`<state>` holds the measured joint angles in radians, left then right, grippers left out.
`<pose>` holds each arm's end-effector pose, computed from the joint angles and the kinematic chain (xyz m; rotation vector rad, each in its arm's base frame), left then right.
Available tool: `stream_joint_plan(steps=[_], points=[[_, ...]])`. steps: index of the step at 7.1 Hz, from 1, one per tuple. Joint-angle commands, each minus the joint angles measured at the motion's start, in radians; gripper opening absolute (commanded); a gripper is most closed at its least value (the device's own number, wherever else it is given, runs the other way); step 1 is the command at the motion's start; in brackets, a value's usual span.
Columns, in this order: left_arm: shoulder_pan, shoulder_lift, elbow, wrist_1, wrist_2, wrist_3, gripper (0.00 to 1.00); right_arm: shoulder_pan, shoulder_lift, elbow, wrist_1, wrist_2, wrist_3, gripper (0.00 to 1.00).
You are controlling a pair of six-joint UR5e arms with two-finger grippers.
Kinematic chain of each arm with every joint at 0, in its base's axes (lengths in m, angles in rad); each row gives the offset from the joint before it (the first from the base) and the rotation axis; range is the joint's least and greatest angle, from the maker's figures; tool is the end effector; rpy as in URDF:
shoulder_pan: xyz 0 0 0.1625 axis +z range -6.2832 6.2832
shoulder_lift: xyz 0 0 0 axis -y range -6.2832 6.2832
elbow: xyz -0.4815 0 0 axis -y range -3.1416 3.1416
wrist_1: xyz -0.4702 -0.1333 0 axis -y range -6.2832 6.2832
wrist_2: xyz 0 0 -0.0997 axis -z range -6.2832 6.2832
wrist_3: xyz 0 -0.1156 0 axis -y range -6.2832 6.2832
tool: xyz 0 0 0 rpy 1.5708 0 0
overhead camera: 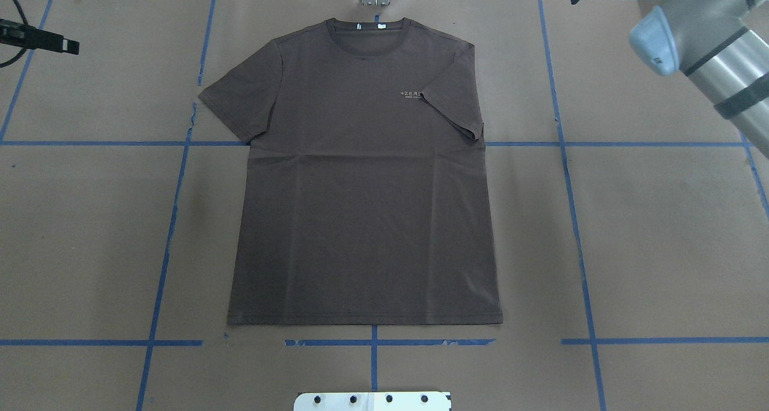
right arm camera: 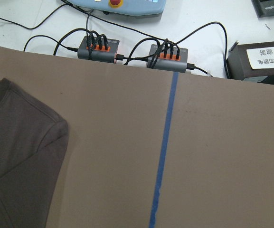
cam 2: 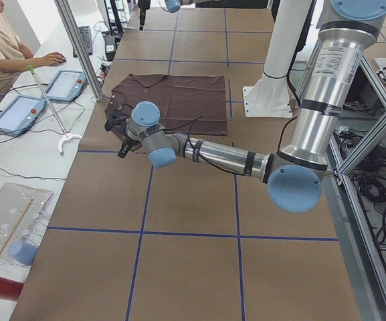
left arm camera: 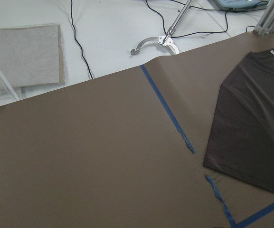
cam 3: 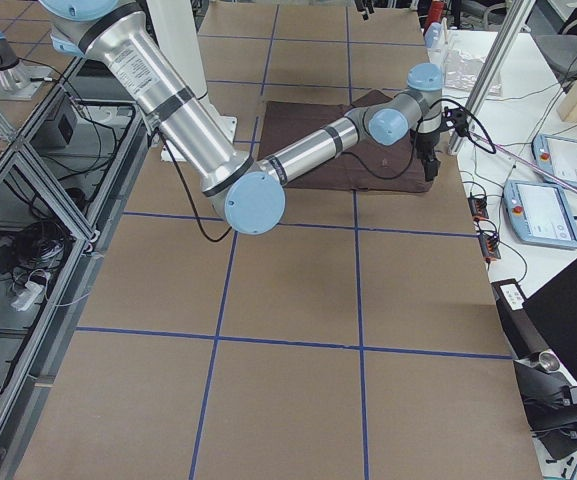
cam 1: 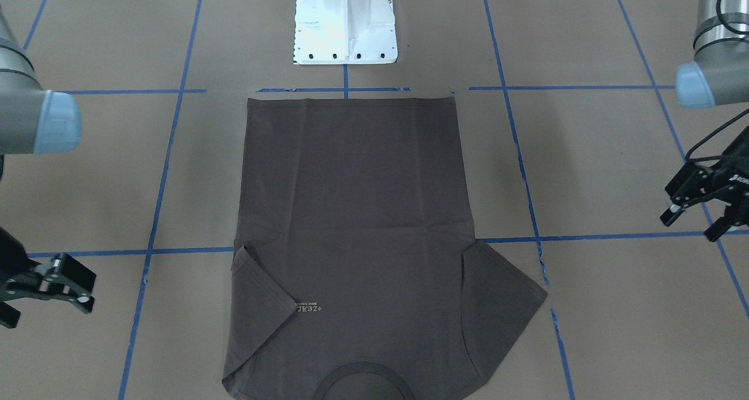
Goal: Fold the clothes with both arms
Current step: 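Raise the right arm away while the left gripper moves toward the other sleeve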
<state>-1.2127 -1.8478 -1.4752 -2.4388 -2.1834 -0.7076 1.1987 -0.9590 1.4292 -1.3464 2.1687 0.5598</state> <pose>0.1918 -0.7032 0.5015 0.5897 0.9885 0.0112 -0.2395 -0.8012 0.3532 0.3434 -0.8133 -0.0322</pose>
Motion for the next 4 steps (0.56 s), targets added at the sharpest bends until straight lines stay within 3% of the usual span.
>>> stream_joint_plan(steps=[1, 2, 4], points=[[0.138, -0.123, 0.122, -0.013, 0.217, -0.191, 0.56, 0.030, -0.069, 0.063, 0.003, 0.029, -0.028, 1.00], [0.184, -0.187, 0.206, -0.014, 0.275, -0.202, 0.55, 0.030, -0.072, 0.062, 0.003, 0.028, -0.029, 1.00], [0.277, -0.226, 0.259, -0.013, 0.420, -0.326, 0.54, 0.030, -0.079, 0.062, 0.003, 0.025, -0.027, 1.00]])
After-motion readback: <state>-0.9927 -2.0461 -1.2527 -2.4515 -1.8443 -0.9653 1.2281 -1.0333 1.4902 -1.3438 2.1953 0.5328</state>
